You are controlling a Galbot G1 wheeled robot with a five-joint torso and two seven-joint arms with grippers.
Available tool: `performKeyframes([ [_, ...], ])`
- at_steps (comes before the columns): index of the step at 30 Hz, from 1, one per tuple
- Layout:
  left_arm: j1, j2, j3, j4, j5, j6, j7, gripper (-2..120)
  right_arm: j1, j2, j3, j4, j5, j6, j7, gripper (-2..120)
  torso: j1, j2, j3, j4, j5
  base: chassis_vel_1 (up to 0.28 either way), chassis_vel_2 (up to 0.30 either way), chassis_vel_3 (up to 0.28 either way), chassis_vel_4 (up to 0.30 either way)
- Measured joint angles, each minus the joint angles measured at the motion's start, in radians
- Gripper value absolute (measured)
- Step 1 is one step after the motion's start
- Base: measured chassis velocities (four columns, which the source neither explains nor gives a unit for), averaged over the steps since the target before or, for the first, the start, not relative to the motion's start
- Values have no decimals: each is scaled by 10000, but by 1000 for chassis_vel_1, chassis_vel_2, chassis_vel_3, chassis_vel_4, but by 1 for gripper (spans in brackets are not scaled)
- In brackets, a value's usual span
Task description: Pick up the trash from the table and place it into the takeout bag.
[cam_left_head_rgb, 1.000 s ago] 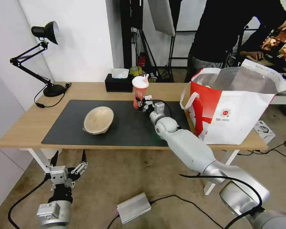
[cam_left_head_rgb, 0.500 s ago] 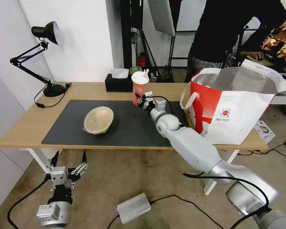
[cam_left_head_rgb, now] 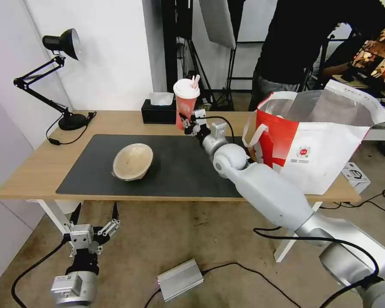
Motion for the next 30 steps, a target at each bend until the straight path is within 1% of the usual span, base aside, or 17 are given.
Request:
performKeyframes([
  [6, -7, -27, 70, 15, 80, -3, 2, 100, 231, -372, -108, 555, 9, -89, 12, 4, 0, 0, 0, -1, 0, 0, 0, 0, 0],
  [16, 8, -22, 71, 13, 93, -9, 6, 100, 593, -972, -243, 1080, 113, -183, 19, 3, 0, 0, 1, 0, 0, 0, 0, 0, 0],
  [19, 10, -6, 66, 25, 93, -18, 7, 100, 807, -1332, -409, 1310, 214, -209, -16, 3, 0, 0, 1, 0, 1, 0, 0, 0, 0],
  [20, 10, -6, 66, 25, 93, -18, 7, 100, 807, -1332, -409, 1310, 214, -209, -16, 3, 0, 0, 1, 0, 1, 0, 0, 0, 0],
  [29, -30, -14, 92, 49, 110, -25, 8, 100, 1449, -2538, -648, 2069, 452, -417, -343, 3, 0, 1, 0, -1, 1, 0, 0, 0, 0],
  [30, -30, -14, 92, 49, 110, -25, 8, 100, 1449, -2538, -648, 2069, 452, -417, -343, 3, 0, 1, 0, -1, 1, 0, 0, 0, 0],
])
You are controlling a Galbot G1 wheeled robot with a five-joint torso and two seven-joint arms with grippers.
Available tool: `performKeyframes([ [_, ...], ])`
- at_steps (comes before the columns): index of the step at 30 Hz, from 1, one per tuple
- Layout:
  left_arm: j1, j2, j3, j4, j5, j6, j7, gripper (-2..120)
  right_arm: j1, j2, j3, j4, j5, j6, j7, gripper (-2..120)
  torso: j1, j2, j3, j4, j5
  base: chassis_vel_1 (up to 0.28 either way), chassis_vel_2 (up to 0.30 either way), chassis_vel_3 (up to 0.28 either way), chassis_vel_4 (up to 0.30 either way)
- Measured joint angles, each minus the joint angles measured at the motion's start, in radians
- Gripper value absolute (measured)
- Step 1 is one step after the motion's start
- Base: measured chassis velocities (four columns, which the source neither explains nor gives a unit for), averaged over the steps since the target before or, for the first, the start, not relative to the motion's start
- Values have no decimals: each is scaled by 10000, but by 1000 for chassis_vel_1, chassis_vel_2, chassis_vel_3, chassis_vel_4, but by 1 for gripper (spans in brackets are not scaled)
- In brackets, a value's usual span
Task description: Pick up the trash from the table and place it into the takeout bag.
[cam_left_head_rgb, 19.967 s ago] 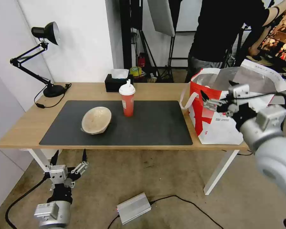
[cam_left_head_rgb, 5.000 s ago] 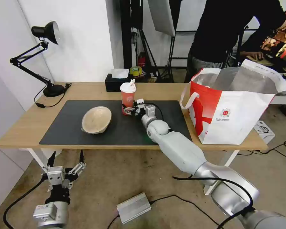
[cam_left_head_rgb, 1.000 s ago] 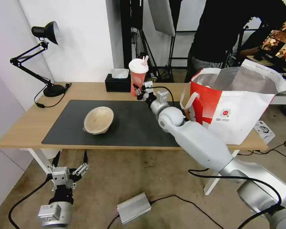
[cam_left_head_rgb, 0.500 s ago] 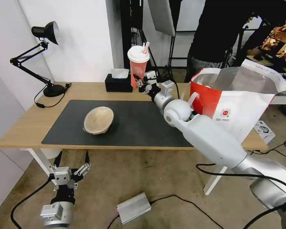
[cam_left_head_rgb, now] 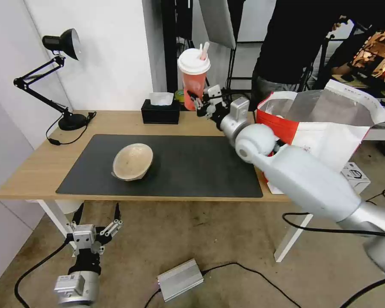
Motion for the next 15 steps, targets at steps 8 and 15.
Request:
performKeyframes([
  [8, -29, -2, 29, 2, 26, 0, 0, 100, 406, -895, 16, 310, 195, -67, -186, 3, 1, 0, 0, 0, 2, 0, 0, 0, 0],
  [15, -36, 4, 44, -6, 29, 2, 0, 100, 791, -1407, 70, 536, 347, -225, -256, 3, 0, 0, 0, 0, 0, 0, 0, 0, 0],
])
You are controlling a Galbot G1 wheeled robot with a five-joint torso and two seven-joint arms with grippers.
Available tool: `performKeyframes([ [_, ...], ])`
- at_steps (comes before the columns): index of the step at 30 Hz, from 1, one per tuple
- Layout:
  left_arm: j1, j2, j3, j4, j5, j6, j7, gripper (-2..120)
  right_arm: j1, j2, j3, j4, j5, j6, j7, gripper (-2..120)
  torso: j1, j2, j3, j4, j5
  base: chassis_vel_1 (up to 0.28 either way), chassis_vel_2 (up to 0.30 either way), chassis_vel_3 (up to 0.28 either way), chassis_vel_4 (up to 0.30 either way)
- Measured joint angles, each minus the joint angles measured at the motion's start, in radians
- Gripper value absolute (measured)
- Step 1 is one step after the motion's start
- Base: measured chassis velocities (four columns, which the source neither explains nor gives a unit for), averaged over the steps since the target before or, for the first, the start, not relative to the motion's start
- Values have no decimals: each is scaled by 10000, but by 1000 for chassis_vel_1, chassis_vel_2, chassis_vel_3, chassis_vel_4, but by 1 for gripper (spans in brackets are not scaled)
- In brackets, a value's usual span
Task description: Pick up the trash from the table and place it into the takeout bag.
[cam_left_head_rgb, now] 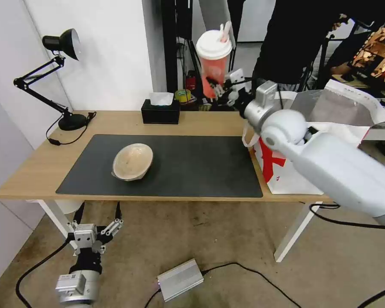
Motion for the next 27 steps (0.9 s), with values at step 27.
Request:
performKeyframes([
  [27, -122, 161, -38, 48, -129, 34, 0, 100, 39, -1877, 926, -164, -655, -34, -1853, 3, 0, 0, 0, 1, 0, 0, 0, 0, 0],
])
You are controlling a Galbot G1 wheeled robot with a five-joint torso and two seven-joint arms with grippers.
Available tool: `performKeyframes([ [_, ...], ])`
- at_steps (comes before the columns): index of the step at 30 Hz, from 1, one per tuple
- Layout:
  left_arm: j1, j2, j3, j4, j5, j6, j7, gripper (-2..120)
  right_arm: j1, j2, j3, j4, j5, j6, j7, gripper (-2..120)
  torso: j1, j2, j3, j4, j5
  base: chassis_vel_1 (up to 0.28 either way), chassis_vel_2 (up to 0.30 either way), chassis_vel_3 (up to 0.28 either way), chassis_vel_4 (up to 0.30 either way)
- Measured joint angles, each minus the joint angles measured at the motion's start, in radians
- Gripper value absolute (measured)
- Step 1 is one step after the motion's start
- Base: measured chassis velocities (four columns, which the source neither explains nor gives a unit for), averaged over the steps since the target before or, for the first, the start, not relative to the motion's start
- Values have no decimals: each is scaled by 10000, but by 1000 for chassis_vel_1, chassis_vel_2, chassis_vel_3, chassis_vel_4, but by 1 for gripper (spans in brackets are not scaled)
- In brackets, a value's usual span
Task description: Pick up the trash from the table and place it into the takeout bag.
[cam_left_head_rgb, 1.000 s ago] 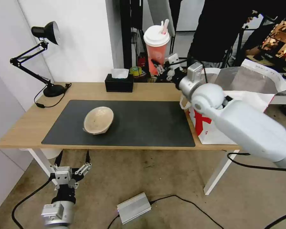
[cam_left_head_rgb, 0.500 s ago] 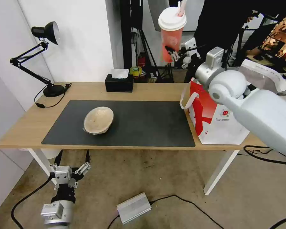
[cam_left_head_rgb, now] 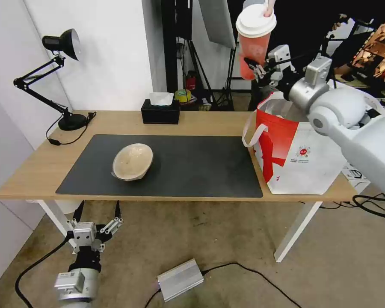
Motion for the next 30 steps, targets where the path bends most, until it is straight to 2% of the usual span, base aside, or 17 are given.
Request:
performKeyframes([
  [7, 13, -2, -6, -11, -6, 0, 0, 100, -65, -441, 259, -399, -615, 289, -1370, 3, 0, 0, 0, -1, 0, 0, 0, 0, 0],
  [19, 46, -11, 12, -43, -8, -20, 0, 100, -323, -819, 650, -1368, -1311, 845, -2553, 3, 0, -1, 0, -1, 1, 0, 0, 0, 0],
  [30, 31, 17, 13, -38, -39, -31, -3, 100, -408, -977, 979, -2018, -1883, 971, -3573, 3, 0, 0, 0, 0, -1, 0, 0, 0, 0],
])
